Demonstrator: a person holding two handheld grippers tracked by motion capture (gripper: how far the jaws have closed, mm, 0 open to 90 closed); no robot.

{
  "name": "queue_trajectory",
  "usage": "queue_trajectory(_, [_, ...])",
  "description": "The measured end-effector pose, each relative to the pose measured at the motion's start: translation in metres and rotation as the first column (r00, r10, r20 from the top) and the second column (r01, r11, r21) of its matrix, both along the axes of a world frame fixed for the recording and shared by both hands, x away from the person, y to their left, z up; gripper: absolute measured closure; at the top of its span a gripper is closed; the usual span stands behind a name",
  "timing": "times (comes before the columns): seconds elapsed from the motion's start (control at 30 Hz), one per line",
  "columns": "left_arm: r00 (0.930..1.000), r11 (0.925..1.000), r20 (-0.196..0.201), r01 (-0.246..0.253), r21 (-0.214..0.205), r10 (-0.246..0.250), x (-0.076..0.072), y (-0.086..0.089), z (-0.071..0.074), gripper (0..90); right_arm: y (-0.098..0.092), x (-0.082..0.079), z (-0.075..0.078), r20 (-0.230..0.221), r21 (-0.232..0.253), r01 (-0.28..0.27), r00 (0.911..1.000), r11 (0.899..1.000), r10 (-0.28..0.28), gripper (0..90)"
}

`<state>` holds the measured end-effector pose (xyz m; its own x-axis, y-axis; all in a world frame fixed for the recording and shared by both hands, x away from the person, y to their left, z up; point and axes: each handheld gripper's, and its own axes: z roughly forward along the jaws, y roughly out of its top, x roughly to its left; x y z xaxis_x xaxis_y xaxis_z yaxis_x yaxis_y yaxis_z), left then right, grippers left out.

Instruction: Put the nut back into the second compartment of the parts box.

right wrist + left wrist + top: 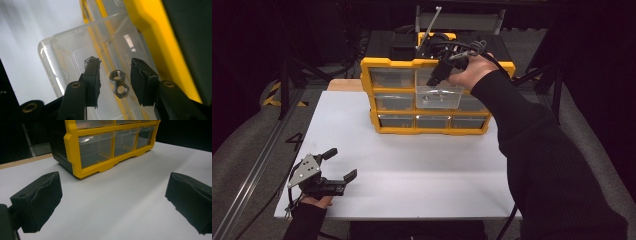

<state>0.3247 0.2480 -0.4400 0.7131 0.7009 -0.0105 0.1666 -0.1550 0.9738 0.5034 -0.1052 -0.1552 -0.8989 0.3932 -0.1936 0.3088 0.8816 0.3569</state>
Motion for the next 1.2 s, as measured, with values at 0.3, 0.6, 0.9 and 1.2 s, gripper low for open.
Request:
queue_trajectory(0.3, [1.0,0.9999,-0.007,0.005,0.009,-0.005,0.0,0.0,0.0,1.5,-0.023,-0.024,0.023,0.1,0.118,0.02,0.9944,0.993,-0.032,33.0])
queue_trajectory(0.6, [1.0,1.0,-0.004,0.001,0.001,-0.001,0.0,-0.001,0.0,1.5,-0.059,-0.056,0.028,0.17,0.306,-0.023,0.9849,0.952,-0.031,5.0])
queue_trajectory(0.9, [1.0,1.0,-0.008,-0.001,0.003,0.001,0.0,-0.002,-0.001,1.5,-0.096,-0.083,0.01,0.274,0.466,-0.09,0.9607,0.88,-0.046,0.0])
queue_trajectory(1.2, [1.0,1.0,-0.005,-0.003,0.001,0.003,0.001,-0.003,-0.001,1.5,-0.123,-0.102,-0.026,0.292,0.565,-0.109,0.9537,0.818,-0.074,0.0])
